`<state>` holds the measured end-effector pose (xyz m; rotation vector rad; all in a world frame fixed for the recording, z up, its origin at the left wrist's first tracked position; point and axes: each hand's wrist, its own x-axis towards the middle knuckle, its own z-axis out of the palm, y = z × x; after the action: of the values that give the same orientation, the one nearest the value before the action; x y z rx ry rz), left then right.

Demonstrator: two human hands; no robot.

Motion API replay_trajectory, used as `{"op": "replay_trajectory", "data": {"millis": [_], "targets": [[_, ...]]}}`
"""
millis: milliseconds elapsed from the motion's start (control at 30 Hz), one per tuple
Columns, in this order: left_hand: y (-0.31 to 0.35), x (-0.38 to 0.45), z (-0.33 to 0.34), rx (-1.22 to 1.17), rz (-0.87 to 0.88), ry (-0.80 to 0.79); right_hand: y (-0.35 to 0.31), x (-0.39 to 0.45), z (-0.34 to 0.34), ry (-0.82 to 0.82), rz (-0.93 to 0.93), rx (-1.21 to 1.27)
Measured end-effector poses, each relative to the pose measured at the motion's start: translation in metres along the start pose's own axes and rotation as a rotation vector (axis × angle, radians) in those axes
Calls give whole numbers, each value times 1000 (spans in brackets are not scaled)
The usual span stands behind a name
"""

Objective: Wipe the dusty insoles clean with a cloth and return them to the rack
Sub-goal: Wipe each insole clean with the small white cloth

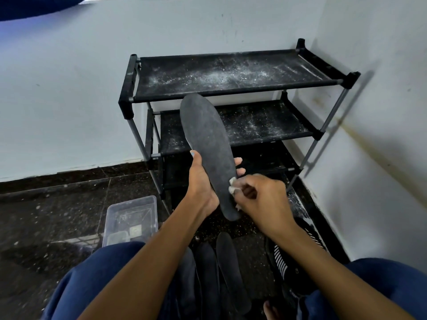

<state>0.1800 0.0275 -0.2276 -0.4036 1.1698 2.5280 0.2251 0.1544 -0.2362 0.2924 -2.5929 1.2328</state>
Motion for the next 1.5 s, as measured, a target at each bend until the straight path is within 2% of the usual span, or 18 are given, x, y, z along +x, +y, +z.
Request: {"op": "replay_trajectory", "data": {"millis": [100,133,267,333,433,600,767,833,967,1133,1300,1367,1500], "targets": [[-3,0,0,31,-15,5,-11,-11,2,-210,-44,76],[-3,0,-1,27,-13,8,-10,-10,1,-224,-23,80],[-1,1,-2,17,19,6,4,2,-1,-23,115,-41],[-1,0,-2,12,21,15,0,-1,0,-77,64,-79],[-1,-1,-2,-16,7,30,-9,-10,3,-270,15,15],[1,1,-3,-22,36,39,7,2,-2,-116,117,-112],[-1,1,-4,20,15,59,-4,-9,6,-310,-13,-25],[-1,-2,-1,58,-1,43,0,-3,2,-227,-7,-57],[-9,-5,5,146,-52,-5,7,7,-5,44,10,-63],[-19,-2,4,222,-95,20,2,0,1,-30,-138,-131],[-25,-5,6,265,-197,-85,15,18,-16,223,-8,-134],[-27,-5,6,283,-209,-75,12,16,-14,199,-37,-123],[-30,-5,4,328,-197,-52,7,8,-9,33,-155,-128]]}}
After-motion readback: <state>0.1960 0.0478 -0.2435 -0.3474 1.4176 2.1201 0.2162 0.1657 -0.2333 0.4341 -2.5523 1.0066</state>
